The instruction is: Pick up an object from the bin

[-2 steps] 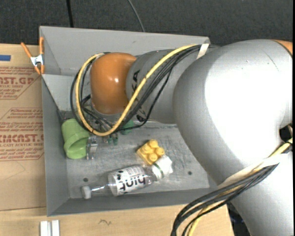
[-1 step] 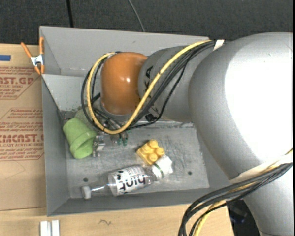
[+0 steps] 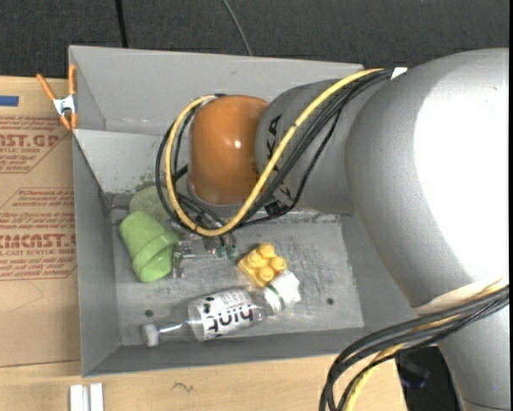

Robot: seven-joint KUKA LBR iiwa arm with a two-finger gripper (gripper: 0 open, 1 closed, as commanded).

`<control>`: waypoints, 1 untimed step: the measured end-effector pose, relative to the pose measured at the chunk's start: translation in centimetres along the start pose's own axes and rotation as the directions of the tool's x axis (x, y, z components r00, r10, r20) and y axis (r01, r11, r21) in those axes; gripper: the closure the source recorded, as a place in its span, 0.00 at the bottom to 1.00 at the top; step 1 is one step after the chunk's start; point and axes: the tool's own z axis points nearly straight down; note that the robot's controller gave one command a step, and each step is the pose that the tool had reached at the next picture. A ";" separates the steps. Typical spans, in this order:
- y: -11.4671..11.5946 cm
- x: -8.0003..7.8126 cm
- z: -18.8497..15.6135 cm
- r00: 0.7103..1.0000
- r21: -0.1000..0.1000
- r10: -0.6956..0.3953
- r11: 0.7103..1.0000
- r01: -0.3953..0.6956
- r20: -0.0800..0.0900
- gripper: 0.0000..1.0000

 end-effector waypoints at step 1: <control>-2.9 3.8 -5.3 0.998 0.000 -0.069 0.998 0.069 -0.010 1.00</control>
Offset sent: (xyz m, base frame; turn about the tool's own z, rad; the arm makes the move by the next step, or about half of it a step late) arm -0.0432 -0.0449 0.0684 -0.2692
